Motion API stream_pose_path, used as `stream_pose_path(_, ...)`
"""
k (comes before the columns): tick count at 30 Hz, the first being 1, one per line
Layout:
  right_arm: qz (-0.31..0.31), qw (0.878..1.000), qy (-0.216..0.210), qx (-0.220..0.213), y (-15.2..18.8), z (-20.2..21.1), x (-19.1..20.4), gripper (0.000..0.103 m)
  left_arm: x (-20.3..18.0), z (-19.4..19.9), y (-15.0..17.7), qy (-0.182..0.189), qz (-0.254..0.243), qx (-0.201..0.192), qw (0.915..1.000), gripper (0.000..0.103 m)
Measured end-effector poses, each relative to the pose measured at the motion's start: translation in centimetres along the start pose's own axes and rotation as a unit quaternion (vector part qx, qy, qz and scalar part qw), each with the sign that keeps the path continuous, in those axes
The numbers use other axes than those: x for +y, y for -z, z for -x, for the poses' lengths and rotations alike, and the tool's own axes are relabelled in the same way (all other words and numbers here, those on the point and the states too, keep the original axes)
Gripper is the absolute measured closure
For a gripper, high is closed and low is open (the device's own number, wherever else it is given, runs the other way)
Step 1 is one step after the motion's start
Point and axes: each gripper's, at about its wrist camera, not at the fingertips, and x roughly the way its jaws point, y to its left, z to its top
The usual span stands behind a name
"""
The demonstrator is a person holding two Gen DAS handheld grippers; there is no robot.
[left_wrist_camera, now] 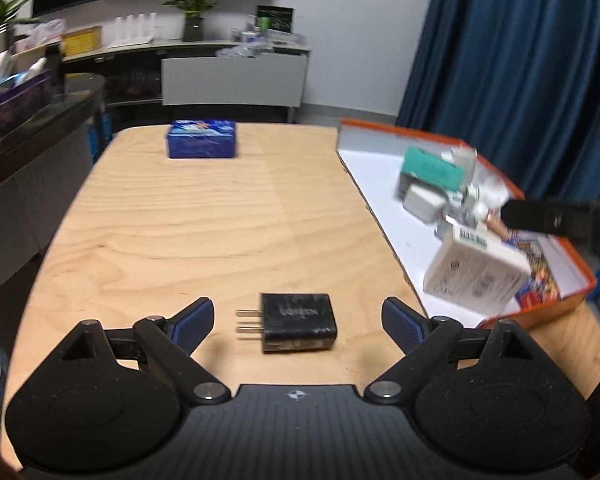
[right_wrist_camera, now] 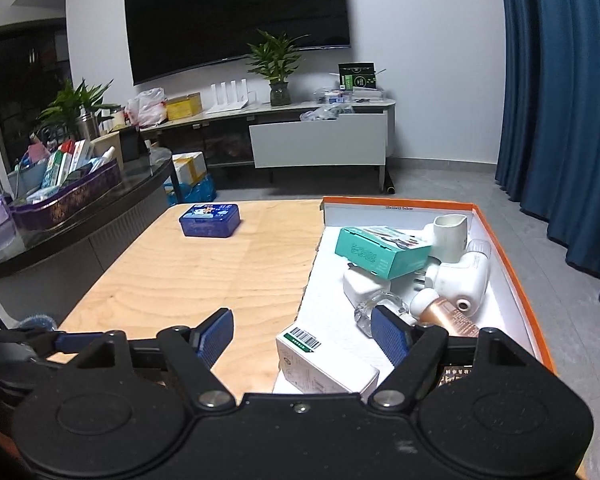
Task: Organize rigid objects
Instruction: 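Move both tools back to the table toward the black charger and blue tin, then grasp the black UGREEN charger with the left tool while the right tool grasps the blue tin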
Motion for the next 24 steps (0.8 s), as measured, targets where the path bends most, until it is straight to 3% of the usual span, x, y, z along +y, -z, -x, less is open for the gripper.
stream_pose_path(4,-0.008,1.0,0.002,0.005,0.1,-0.4,-0.5,0.014,-0.2,-1.8,0.2,-0.01,-0.007,0.009,0.9999,0.017)
stream_pose_path(9,-0.011,1.0,0.003,0.008,0.0,-1.0,-0.6,0.014,0.6,-2.4,0.6,-0.022,-0.02,-0.006,0.9995,0.039)
stream_pose_path(16,-0.005,1.0,-0.007,0.014,-0.8,-2.2,0.5,0.014,1.5,-1.5,1.0,-0.031,-0.024,-0.035,0.9986,0.04)
stream_pose_path(24,0.035,0.997,-0.059,0.026,-3.9,-5.9,4.3,0.013,5.8,-0.1,-1.0,-0.052,0.034,-0.075,0.9952,0.04)
